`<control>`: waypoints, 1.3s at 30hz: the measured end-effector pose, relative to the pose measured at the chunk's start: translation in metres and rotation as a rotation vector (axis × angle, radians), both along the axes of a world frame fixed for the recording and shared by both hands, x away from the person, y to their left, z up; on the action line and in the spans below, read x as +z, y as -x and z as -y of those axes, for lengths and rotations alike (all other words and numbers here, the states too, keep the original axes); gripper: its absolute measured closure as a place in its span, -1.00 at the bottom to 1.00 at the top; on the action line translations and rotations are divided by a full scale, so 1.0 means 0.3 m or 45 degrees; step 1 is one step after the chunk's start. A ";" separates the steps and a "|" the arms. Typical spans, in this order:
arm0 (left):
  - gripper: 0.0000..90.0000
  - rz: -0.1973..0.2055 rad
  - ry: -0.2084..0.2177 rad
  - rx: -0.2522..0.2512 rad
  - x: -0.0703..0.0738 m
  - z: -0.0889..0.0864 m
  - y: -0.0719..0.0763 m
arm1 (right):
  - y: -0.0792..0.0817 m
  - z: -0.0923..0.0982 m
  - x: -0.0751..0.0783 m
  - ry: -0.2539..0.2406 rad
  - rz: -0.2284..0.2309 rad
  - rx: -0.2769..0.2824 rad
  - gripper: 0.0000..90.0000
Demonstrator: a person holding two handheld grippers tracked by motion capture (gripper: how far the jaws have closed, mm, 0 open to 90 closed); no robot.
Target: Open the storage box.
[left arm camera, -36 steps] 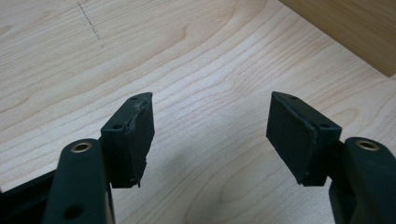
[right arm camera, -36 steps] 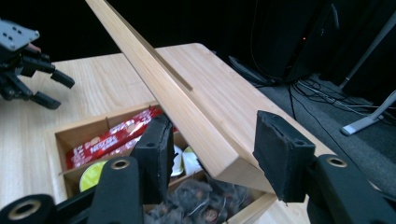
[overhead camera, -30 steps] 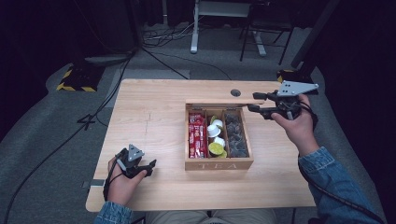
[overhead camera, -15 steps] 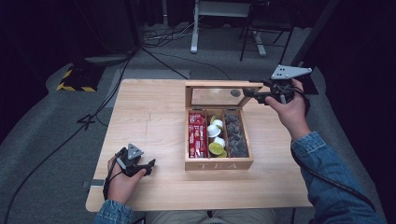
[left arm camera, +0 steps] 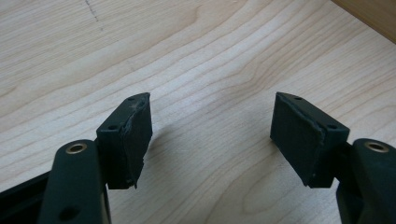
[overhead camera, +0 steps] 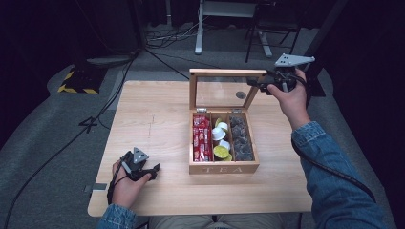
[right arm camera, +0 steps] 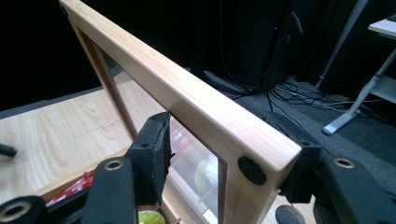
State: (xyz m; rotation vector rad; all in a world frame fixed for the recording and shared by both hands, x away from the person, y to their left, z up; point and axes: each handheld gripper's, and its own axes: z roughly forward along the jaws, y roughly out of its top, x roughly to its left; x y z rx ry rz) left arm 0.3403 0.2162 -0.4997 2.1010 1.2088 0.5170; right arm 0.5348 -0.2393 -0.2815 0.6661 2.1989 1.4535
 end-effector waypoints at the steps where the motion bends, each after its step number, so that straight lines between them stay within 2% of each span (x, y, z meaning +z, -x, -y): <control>1: -0.33 0.002 -0.004 -0.003 0.000 0.000 0.000 | -0.019 -0.004 0.002 -0.003 -0.003 -0.014 -0.03; 5: -0.33 0.006 0.001 0.008 0.000 -0.001 0.000 | -0.053 -0.006 -0.001 -0.026 -0.009 -0.030 -0.04; 10: -0.33 0.001 -0.003 0.000 -0.001 0.000 0.000 | -0.085 -0.006 -0.011 -0.044 -0.047 -0.050 -0.03; 14: -0.33 0.006 0.002 0.005 -0.001 -0.002 0.000 | -0.127 -0.003 -0.045 -0.054 -0.098 -0.041 -0.01; 19: -0.33 0.005 0.004 0.008 -0.003 -0.002 -0.001 | -0.162 0.000 -0.076 -0.066 -0.120 -0.076 -0.04; 27: -0.32 0.000 0.001 0.004 -0.005 -0.004 -0.003 | -0.197 -0.003 -0.082 -0.071 -0.142 -0.094 -0.06; 39: -0.33 -0.006 0.029 0.000 -0.011 -0.008 -0.006 | -0.242 -0.018 -0.135 -0.085 -0.171 -0.173 -0.27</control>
